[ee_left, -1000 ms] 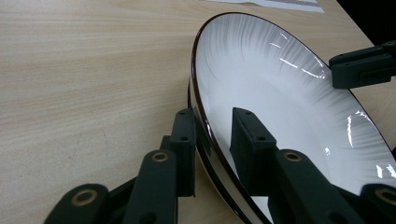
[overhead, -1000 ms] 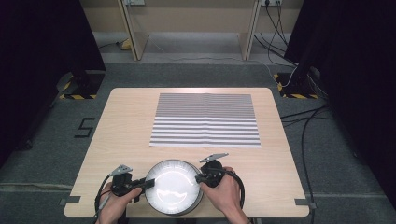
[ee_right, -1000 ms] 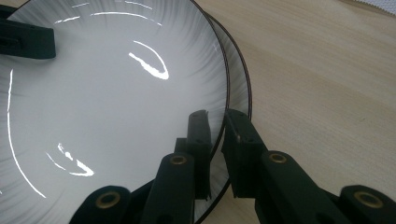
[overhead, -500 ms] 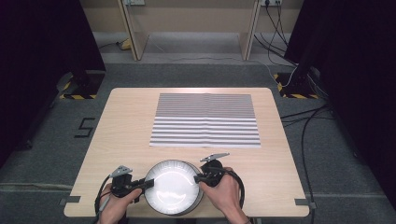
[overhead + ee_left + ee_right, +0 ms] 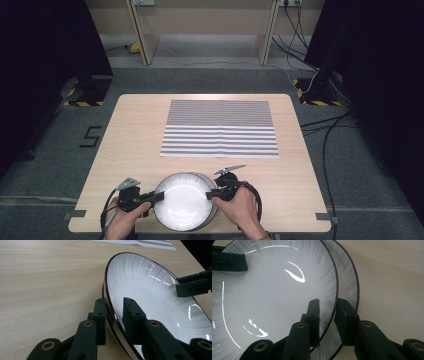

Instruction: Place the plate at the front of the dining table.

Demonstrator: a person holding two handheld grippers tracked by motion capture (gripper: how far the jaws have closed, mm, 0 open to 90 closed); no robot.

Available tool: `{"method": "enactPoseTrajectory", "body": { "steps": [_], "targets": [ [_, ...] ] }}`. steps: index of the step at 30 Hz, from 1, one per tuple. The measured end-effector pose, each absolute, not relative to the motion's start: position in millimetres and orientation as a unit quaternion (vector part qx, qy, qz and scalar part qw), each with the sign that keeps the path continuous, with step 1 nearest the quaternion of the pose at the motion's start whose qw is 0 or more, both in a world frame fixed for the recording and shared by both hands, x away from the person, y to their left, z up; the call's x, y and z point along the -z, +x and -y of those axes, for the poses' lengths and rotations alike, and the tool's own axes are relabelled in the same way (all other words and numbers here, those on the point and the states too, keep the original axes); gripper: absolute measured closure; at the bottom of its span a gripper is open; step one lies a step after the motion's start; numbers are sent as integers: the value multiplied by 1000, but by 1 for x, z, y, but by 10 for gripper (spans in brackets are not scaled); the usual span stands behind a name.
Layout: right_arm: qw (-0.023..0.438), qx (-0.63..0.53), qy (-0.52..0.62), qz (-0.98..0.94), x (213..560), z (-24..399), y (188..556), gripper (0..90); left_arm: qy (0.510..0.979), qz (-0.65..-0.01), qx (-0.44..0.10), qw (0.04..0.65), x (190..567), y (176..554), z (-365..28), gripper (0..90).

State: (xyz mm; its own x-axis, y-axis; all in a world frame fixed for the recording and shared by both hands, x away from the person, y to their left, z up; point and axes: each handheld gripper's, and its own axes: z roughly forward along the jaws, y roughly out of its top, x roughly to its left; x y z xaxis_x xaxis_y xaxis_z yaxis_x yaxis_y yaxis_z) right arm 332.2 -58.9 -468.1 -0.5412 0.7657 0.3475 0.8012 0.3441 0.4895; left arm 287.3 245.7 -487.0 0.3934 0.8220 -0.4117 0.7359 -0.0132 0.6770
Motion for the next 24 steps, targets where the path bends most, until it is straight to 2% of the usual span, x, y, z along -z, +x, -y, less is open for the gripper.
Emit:
{"method": "enactPoseTrajectory", "body": {
  "steps": [12,17,24],
  "targets": [
    [17,311,-476,823,467,57,328,720,708,-554,-9,437,480,279,-255,670],
    [21,320,-487,812,469,60,328,764,696,-567,9,440,480,273,-256,662],
    [28,333,-493,803,470,61,327,729,688,-577,4,440,482,271,-254,671]
  ]
}}
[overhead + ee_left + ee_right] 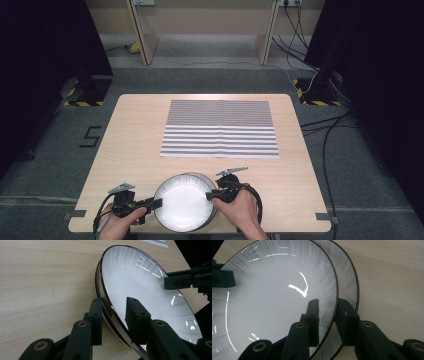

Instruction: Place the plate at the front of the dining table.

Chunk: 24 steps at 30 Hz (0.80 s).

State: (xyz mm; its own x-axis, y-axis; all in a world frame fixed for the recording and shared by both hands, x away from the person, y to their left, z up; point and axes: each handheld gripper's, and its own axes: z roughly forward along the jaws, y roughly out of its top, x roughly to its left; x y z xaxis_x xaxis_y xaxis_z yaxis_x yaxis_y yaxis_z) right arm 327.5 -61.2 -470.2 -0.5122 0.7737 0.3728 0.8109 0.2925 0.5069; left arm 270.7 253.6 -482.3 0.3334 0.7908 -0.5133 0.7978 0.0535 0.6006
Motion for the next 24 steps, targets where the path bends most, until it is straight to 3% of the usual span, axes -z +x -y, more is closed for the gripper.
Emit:
{"method": "enactPoseTrajectory", "body": {
  "steps": [13,19,24],
  "targets": [
    [67,347,-544,761,473,71,333,831,704,-577,-40,413,482,276,-239,715],
    [45,352,-537,765,473,67,335,842,707,-577,-40,407,481,284,-238,743],
    [1,379,-533,756,467,66,336,863,704,-575,-54,414,476,289,-238,791]
  ]
}}
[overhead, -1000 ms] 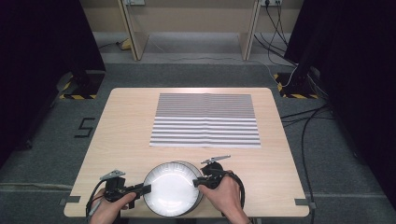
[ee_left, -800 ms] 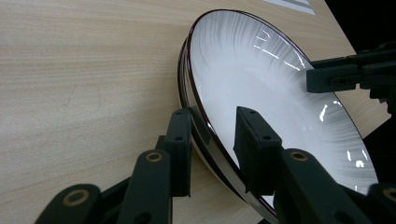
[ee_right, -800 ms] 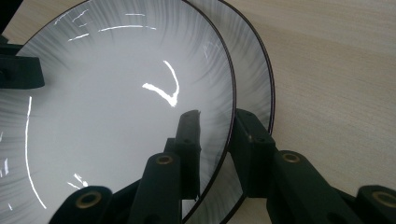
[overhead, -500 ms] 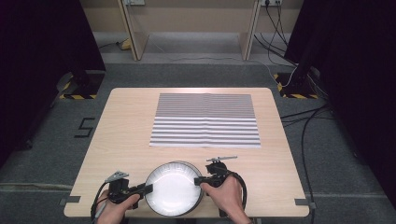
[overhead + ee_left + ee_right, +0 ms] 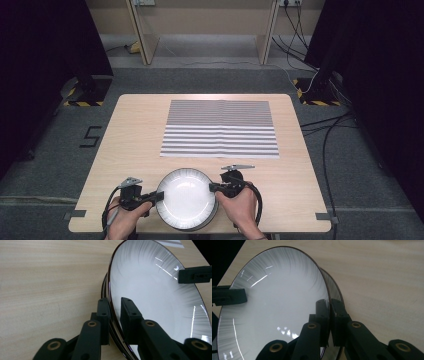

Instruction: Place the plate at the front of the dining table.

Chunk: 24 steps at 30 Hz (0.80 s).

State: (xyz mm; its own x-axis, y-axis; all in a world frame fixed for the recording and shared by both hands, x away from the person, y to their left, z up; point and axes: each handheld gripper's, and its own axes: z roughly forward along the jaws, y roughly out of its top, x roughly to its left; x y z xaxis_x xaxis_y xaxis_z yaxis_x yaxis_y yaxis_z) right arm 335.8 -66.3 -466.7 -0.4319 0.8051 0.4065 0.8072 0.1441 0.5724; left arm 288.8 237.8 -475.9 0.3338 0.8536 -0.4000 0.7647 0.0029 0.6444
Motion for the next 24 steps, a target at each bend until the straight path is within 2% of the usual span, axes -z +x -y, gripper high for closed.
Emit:
{"method": "enactPoseTrajectory", "body": {
  "steps": [6,16,24],
  "targets": [
    [-27,388,-520,760,461,66,337,867,695,-575,-58,428,476,295,-238,809],
    [-44,410,-506,757,458,71,339,869,687,-559,-94,455,466,301,-236,845],
    [-43,414,-507,755,458,73,339,871,682,-558,-96,462,465,304,-236,850]
  ]
}}
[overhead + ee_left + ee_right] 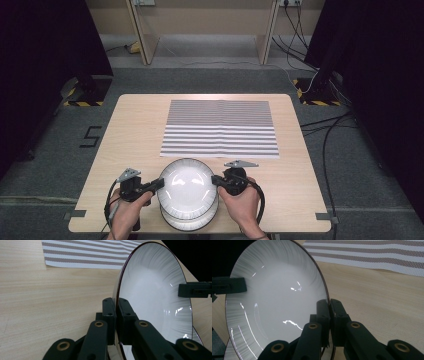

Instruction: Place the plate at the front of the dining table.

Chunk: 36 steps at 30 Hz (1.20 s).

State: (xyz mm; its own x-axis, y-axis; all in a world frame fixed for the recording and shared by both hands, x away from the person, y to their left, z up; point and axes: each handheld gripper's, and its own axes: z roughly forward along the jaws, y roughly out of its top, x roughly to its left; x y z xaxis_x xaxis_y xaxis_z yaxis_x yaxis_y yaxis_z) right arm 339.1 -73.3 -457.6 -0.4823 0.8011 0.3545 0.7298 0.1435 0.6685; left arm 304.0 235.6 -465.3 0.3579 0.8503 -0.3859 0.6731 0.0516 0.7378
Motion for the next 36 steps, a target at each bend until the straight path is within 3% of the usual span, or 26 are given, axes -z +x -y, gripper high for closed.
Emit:
{"method": "enactPoseTrajectory", "body": {
  "steps": [36],
  "targets": [
    [88,-440,505,-737,432,87,353,867,678,-534,-113,493,443,330,-222,852]
  ]
}}
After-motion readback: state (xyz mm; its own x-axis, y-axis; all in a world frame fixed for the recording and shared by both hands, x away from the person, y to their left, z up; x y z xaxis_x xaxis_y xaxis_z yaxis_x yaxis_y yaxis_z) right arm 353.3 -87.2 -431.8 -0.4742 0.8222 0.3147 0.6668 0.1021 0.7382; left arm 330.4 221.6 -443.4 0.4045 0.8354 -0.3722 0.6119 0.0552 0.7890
